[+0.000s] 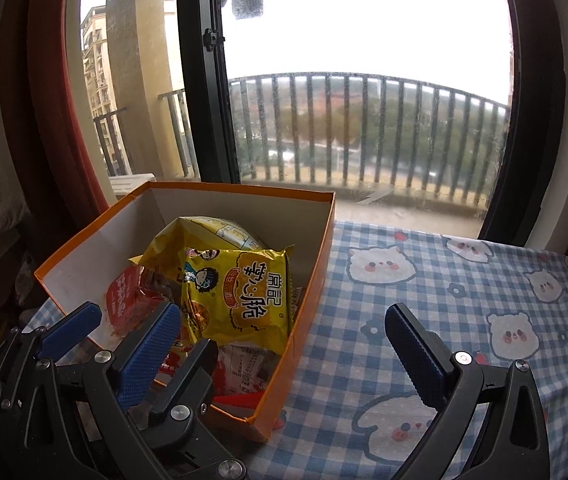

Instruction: Organize snacks

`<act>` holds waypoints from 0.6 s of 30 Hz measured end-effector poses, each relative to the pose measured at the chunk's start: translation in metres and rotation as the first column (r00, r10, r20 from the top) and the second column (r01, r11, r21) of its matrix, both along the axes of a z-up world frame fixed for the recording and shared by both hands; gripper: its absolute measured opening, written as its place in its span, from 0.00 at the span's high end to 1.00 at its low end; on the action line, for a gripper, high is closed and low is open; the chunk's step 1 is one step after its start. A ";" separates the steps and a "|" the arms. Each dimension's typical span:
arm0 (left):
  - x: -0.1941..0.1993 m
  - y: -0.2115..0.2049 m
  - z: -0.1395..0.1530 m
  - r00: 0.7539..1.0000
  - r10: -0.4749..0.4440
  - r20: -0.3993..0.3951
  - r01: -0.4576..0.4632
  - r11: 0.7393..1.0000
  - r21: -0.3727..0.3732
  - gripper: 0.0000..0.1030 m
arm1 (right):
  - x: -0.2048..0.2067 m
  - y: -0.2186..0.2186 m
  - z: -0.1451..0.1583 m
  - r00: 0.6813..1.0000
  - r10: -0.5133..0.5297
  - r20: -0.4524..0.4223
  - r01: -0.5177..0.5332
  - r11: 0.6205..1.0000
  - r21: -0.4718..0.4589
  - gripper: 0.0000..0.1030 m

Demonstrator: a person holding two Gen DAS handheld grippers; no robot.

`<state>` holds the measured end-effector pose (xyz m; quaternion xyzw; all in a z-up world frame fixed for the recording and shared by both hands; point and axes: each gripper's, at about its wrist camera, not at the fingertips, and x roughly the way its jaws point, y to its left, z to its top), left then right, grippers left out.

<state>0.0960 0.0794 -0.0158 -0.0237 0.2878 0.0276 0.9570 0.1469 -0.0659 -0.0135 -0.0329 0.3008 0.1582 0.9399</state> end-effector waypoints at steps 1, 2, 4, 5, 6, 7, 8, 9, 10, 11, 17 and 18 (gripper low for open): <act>-0.004 -0.005 0.001 1.000 -0.008 0.006 0.008 1.000 0.000 0.13 | -0.004 -0.005 0.002 1.000 -0.004 0.006 0.004 1.000 0.003 0.00; -0.007 -0.009 0.003 1.000 -0.017 0.011 0.018 1.000 -0.002 0.12 | -0.008 -0.010 0.003 1.000 -0.009 0.012 0.009 1.000 0.005 0.00; -0.014 -0.019 0.006 0.999 -0.039 0.020 0.039 0.999 -0.005 0.12 | -0.015 -0.020 0.007 1.000 -0.018 0.022 0.018 1.000 0.006 0.00; -0.018 -0.024 0.008 0.998 -0.049 0.025 0.049 0.999 -0.006 0.12 | -0.019 -0.025 0.009 0.999 -0.023 0.027 0.023 1.000 0.006 0.00; -0.021 -0.030 0.010 0.998 -0.058 0.031 0.059 0.998 -0.005 0.11 | -0.023 -0.031 0.011 0.999 -0.029 0.031 0.028 1.000 0.008 0.00; -0.025 -0.034 0.012 0.997 -0.067 0.037 0.067 0.998 -0.004 0.11 | -0.026 -0.037 0.013 0.999 -0.033 0.037 0.033 0.999 0.010 0.00; -0.029 -0.040 0.014 0.997 -0.071 0.045 0.071 0.997 -0.001 0.08 | -0.030 -0.043 0.015 0.998 -0.038 0.043 0.037 0.999 0.013 0.00; -0.033 -0.045 0.016 0.996 -0.069 0.052 0.069 0.998 0.004 0.07 | -0.035 -0.049 0.017 0.998 -0.044 0.050 0.043 0.999 0.016 0.00; -0.036 -0.052 0.018 0.996 -0.067 0.059 0.067 0.998 0.011 0.04 | -0.040 -0.055 0.019 0.997 -0.053 0.059 0.052 0.998 0.022 0.00; -0.040 -0.058 0.021 0.995 -0.071 0.064 0.070 0.997 0.021 0.04 | -0.044 -0.062 0.021 0.995 -0.065 0.071 0.063 0.997 0.032 0.00; -0.064 -0.095 0.029 0.988 -0.128 0.082 0.122 0.990 0.075 0.02 | -0.068 -0.100 0.026 0.991 -0.105 0.086 0.098 0.992 0.074 0.00; -0.069 -0.101 0.030 0.986 -0.141 0.086 0.134 0.988 0.075 0.02 | -0.072 -0.107 0.027 0.989 -0.114 0.090 0.107 0.992 0.073 0.00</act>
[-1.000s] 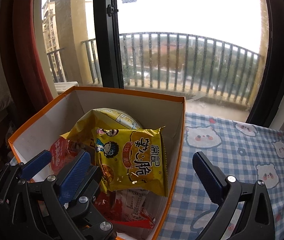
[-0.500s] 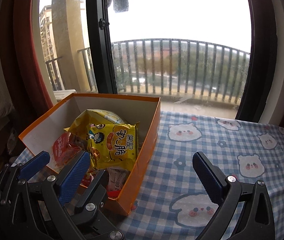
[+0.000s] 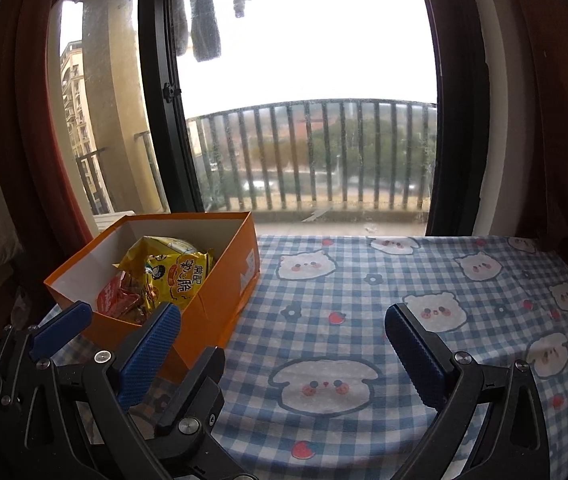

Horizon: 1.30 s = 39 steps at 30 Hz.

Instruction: Organize snacks

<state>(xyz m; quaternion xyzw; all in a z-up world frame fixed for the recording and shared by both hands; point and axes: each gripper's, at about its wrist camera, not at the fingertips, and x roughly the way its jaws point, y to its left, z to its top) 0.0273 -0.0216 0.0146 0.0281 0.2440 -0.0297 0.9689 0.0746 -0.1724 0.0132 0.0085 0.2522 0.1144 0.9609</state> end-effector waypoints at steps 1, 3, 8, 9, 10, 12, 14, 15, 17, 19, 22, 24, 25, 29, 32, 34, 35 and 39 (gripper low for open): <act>-0.004 -0.006 0.001 1.000 -0.010 0.003 0.010 1.000 -0.003 0.01 | -0.005 -0.007 0.001 1.000 -0.009 0.005 0.009 1.000 -0.003 0.00; -0.014 -0.018 0.002 1.000 -0.028 0.013 0.028 0.999 -0.015 0.01 | -0.014 -0.019 0.003 1.000 -0.027 0.014 0.027 1.000 -0.010 0.00; -0.035 -0.043 0.005 0.998 -0.042 0.047 0.043 0.999 -0.026 0.01 | -0.038 -0.048 0.009 0.998 -0.038 0.052 0.039 0.999 -0.022 0.00; -0.039 -0.047 0.004 0.998 -0.034 0.050 0.035 0.999 -0.024 0.01 | -0.042 -0.054 0.009 0.998 -0.039 0.056 0.040 0.999 -0.018 0.00; -0.042 -0.050 0.004 0.998 -0.029 0.051 0.030 0.999 -0.022 0.01 | -0.046 -0.059 0.009 0.998 -0.037 0.058 0.038 0.999 -0.015 0.00; -0.048 -0.055 0.002 0.998 -0.016 0.053 0.018 0.999 -0.027 0.01 | -0.053 -0.068 0.008 0.997 -0.037 0.066 0.038 0.999 -0.017 0.00; -0.053 -0.057 0.000 0.998 0.003 0.055 -0.001 0.999 -0.038 0.01 | -0.060 -0.076 0.007 0.996 -0.038 0.077 0.040 0.999 -0.025 0.00; -0.056 -0.057 -0.001 0.998 0.012 0.055 -0.010 0.999 -0.040 0.01 | -0.063 -0.080 0.006 0.996 -0.040 0.079 0.042 0.999 -0.026 0.00; -0.062 -0.058 -0.002 0.998 0.029 0.058 -0.027 0.999 -0.044 0.01 | -0.070 -0.089 0.005 0.996 -0.034 0.087 0.036 0.999 -0.021 0.00; -0.067 -0.059 -0.003 0.998 0.030 0.057 -0.028 0.999 -0.043 0.01 | -0.077 -0.097 0.002 0.995 -0.020 0.098 0.021 1.000 -0.006 0.00; -0.072 -0.058 -0.005 0.998 0.022 0.051 -0.020 0.999 -0.047 0.01 | -0.083 -0.106 0.000 0.995 -0.036 0.096 0.036 0.999 -0.005 0.00; -0.074 -0.057 -0.005 0.998 0.023 0.054 -0.020 0.999 -0.050 0.01 | -0.086 -0.109 -0.002 0.994 -0.047 0.097 0.049 0.999 -0.015 0.00; -0.075 -0.057 -0.006 0.998 0.023 0.056 -0.021 0.999 -0.049 0.01 | -0.087 -0.110 -0.002 0.994 -0.053 0.099 0.055 0.998 -0.018 0.00; -0.079 -0.053 -0.004 0.997 0.039 0.067 -0.036 0.998 -0.050 0.01 | -0.089 -0.115 -0.002 0.992 -0.071 0.101 0.073 0.997 -0.012 0.00; -0.079 -0.052 -0.004 0.998 0.032 0.062 -0.028 0.998 -0.058 0.01 | -0.091 -0.117 -0.002 0.991 -0.082 0.105 0.083 0.997 -0.007 0.00; -0.079 -0.050 -0.005 0.998 0.030 0.059 -0.026 0.997 -0.071 0.01 | -0.091 -0.117 -0.002 0.991 -0.084 0.104 0.086 0.996 -0.010 0.00; -0.079 -0.049 -0.005 0.998 0.032 0.057 -0.027 0.997 -0.075 0.01 | -0.091 -0.116 -0.002 0.991 -0.085 0.105 0.087 0.996 -0.012 0.00; -0.077 -0.043 -0.004 0.997 0.049 0.060 -0.044 0.996 -0.078 0.01 | -0.091 -0.116 -0.001 0.990 -0.093 0.108 0.096 0.995 -0.017 0.00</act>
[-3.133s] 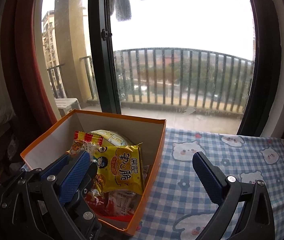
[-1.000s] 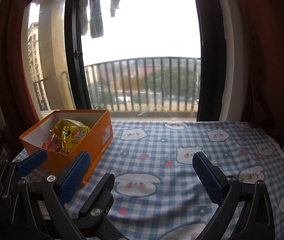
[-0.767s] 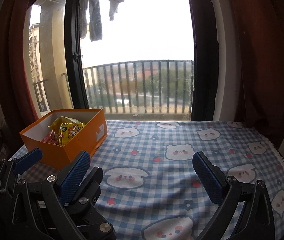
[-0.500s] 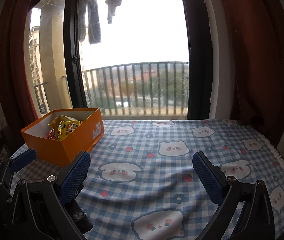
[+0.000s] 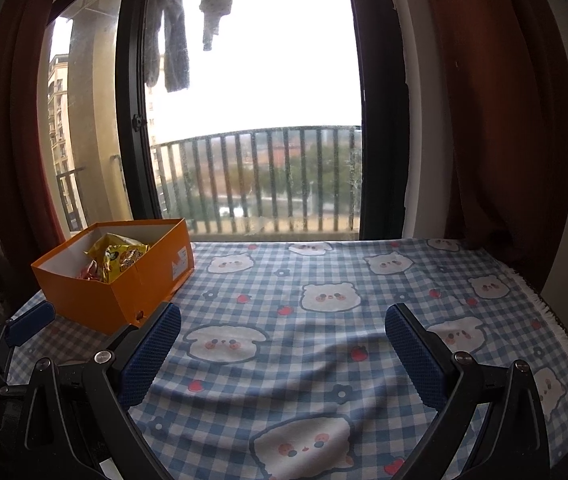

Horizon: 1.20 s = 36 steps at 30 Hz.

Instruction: Organize snacks

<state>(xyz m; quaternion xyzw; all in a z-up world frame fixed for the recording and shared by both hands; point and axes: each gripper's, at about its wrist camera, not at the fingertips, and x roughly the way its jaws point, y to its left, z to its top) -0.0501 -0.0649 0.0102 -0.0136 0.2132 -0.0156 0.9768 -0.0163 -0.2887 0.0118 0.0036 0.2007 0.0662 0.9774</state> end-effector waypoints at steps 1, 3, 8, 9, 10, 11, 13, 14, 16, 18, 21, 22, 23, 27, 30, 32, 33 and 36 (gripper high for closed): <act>0.000 0.001 0.000 1.000 0.002 0.001 -0.002 1.000 -0.001 0.01 | 0.000 -0.001 0.000 1.000 -0.001 0.000 0.001 1.000 0.005 0.00; 0.000 0.002 0.001 1.000 0.003 0.004 -0.003 1.000 -0.002 0.01 | 0.001 -0.002 0.000 1.000 -0.004 -0.004 0.004 1.000 0.016 0.00; 0.000 0.008 0.002 1.000 0.018 0.012 -0.018 1.000 -0.016 0.01 | 0.002 -0.004 0.001 1.000 -0.011 -0.007 0.012 1.000 0.023 0.00; 0.000 0.009 0.002 1.000 0.022 0.015 -0.022 1.000 -0.015 0.01 | 0.002 -0.005 0.001 1.000 -0.011 -0.008 0.011 1.000 0.026 0.00; 0.000 0.010 0.003 1.000 0.025 0.016 -0.025 1.000 -0.015 0.01 | 0.002 -0.006 0.002 1.000 -0.014 -0.009 0.015 0.999 0.028 0.00; 0.000 0.011 0.003 1.000 0.026 0.016 -0.026 1.000 -0.016 0.01 | 0.002 -0.006 0.002 1.000 -0.018 -0.007 0.019 0.999 0.030 0.00; 0.000 0.011 0.003 1.000 0.026 0.015 -0.026 1.000 -0.017 0.01 | 0.003 -0.006 0.002 1.000 -0.021 -0.007 0.021 0.999 0.032 0.00; 0.001 0.012 0.003 1.000 0.025 0.013 -0.025 0.999 -0.019 0.01 | 0.003 -0.006 0.002 1.000 -0.021 -0.008 0.021 0.999 0.033 0.00; 0.003 0.013 0.002 1.000 0.024 0.005 -0.024 0.999 -0.027 0.01 | 0.003 -0.006 0.001 1.000 -0.022 -0.007 0.022 0.999 0.031 0.00; 0.005 0.014 0.000 1.000 0.022 -0.002 -0.022 0.999 -0.035 0.01 | 0.005 -0.006 0.001 1.000 -0.024 -0.010 0.025 0.999 0.027 0.00; 0.006 0.015 -0.001 1.000 0.010 -0.011 -0.011 0.999 -0.042 0.01 | 0.008 -0.005 0.000 0.999 -0.029 -0.014 0.030 0.999 0.020 0.00; 0.007 0.015 -0.001 1.000 0.010 -0.010 -0.010 0.999 -0.040 0.01 | 0.009 -0.005 0.000 0.999 -0.030 -0.015 0.030 0.999 0.020 0.00; 0.007 0.015 -0.001 1.000 0.012 -0.008 -0.012 0.999 -0.038 0.01 | 0.009 -0.005 0.000 0.999 -0.029 -0.016 0.029 0.999 0.020 0.00; 0.010 0.017 -0.002 1.000 0.019 -0.009 -0.019 0.999 -0.039 0.01 | 0.010 -0.005 -0.001 0.999 -0.031 -0.016 0.031 0.999 0.022 0.00; 0.013 0.018 -0.004 1.000 0.024 -0.011 -0.024 0.999 -0.039 0.01 | 0.013 -0.004 -0.002 0.999 -0.032 -0.021 0.033 0.999 0.021 0.00; 0.015 0.019 -0.005 1.000 0.024 -0.014 -0.025 0.999 -0.040 0.01 | 0.016 -0.003 -0.003 0.999 -0.033 -0.025 0.034 0.999 0.019 0.00; 0.016 0.020 -0.005 1.000 0.025 -0.016 -0.025 0.999 -0.041 0.01 | 0.017 -0.002 -0.004 0.999 -0.033 -0.028 0.034 0.999 0.019 0.00; 0.020 0.022 -0.007 0.999 0.026 -0.019 -0.027 0.999 -0.042 0.01 | 0.022 -0.001 -0.006 0.999 -0.031 -0.037 0.031 0.999 0.021 0.00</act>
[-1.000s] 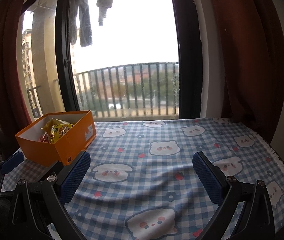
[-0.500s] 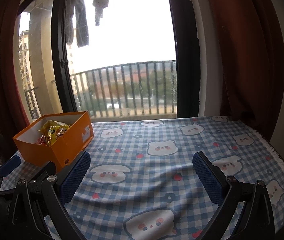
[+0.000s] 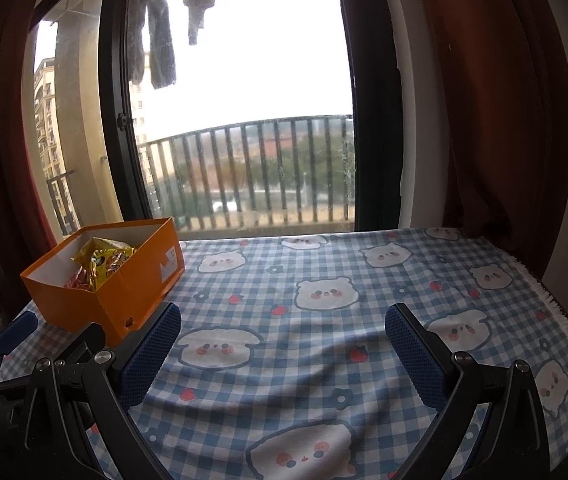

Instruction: Organize snacks

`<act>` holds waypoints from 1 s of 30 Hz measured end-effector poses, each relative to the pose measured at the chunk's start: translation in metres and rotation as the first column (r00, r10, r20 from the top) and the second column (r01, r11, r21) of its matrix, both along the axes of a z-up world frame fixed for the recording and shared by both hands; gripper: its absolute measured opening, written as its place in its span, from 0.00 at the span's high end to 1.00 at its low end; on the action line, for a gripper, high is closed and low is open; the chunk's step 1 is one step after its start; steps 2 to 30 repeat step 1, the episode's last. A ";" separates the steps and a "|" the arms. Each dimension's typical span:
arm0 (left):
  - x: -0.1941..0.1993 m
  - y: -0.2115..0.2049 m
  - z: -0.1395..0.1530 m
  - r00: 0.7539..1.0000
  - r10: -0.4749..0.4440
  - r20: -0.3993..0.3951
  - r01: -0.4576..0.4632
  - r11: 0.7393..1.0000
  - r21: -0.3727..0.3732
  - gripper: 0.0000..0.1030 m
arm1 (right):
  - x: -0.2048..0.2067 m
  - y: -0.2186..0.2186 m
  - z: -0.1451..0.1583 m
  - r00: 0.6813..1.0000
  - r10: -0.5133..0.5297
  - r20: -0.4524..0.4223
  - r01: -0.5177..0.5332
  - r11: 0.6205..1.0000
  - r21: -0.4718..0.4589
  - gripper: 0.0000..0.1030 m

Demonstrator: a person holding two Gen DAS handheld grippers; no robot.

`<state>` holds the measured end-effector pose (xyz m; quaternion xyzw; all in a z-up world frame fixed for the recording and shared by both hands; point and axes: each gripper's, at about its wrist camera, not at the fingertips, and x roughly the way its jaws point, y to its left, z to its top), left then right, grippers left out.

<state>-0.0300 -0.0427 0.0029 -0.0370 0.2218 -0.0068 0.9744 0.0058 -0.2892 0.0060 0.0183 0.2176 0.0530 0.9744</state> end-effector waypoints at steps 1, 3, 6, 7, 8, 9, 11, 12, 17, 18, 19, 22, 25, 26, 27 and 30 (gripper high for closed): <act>0.001 0.001 -0.001 1.000 0.001 -0.003 -0.001 1.000 0.000 0.00 | 0.002 0.001 -0.001 1.000 0.001 -0.004 -0.001 1.000 0.000 0.00; 0.001 0.001 -0.001 1.000 0.001 -0.003 -0.001 1.000 0.000 0.00 | 0.002 0.001 -0.001 1.000 0.001 -0.004 -0.001 1.000 0.000 0.00; 0.001 0.001 -0.001 1.000 0.001 -0.003 -0.001 1.000 0.000 0.00 | 0.002 0.001 -0.001 1.000 0.001 -0.004 -0.001 1.000 0.000 0.00; 0.001 0.001 -0.001 1.000 0.001 -0.003 -0.001 1.000 0.000 0.00 | 0.002 0.001 -0.001 1.000 0.001 -0.004 -0.001 1.000 0.000 0.00; 0.001 0.001 -0.001 1.000 0.001 -0.003 -0.001 1.000 0.000 0.00 | 0.002 0.001 -0.001 1.000 0.001 -0.004 -0.001 1.000 0.000 0.00; 0.001 0.001 -0.001 1.000 0.001 -0.003 -0.001 1.000 0.000 0.00 | 0.002 0.001 -0.001 1.000 0.001 -0.004 -0.001 1.000 0.000 0.00; 0.001 0.001 -0.001 1.000 0.001 -0.003 -0.001 1.000 0.000 0.00 | 0.002 0.001 -0.001 1.000 0.001 -0.004 -0.001 1.000 0.000 0.00; 0.001 0.001 -0.001 1.000 0.001 -0.003 -0.001 1.000 0.000 0.00 | 0.002 0.001 -0.001 1.000 0.001 -0.004 -0.001 1.000 0.000 0.00; 0.001 0.001 -0.001 1.000 0.001 -0.003 -0.001 1.000 0.000 0.00 | 0.002 0.001 -0.001 1.000 0.001 -0.004 -0.001 1.000 0.000 0.00; 0.001 0.001 -0.001 1.000 0.001 -0.003 -0.001 1.000 0.000 0.00 | 0.002 0.001 -0.001 1.000 0.001 -0.004 -0.001 1.000 0.000 0.00; 0.001 0.001 -0.001 1.000 0.001 -0.003 -0.001 1.000 0.000 0.00 | 0.002 0.001 -0.001 1.000 0.001 -0.004 -0.001 1.000 0.000 0.00; 0.001 0.001 -0.001 1.000 0.001 -0.003 -0.001 1.000 0.000 0.00 | 0.002 0.001 -0.001 1.000 0.001 -0.004 -0.001 1.000 0.000 0.00; 0.001 0.001 -0.001 1.000 0.001 -0.003 -0.001 1.000 0.000 0.00 | 0.002 0.001 -0.001 1.000 0.001 -0.004 -0.001 1.000 0.000 0.00; 0.001 0.001 -0.001 1.000 0.001 -0.003 -0.001 1.000 0.000 0.00 | 0.002 0.001 -0.001 1.000 0.001 -0.004 -0.001 1.000 0.000 0.00; 0.001 0.001 -0.001 1.000 0.001 -0.003 -0.001 1.000 0.000 0.00 | 0.002 0.001 -0.001 1.000 0.001 -0.004 -0.001 1.000 0.000 0.00; 0.001 0.001 -0.001 1.000 0.001 -0.003 -0.001 1.000 0.000 0.00 | 0.002 0.001 -0.001 1.000 0.001 -0.004 -0.001 1.000 0.000 0.00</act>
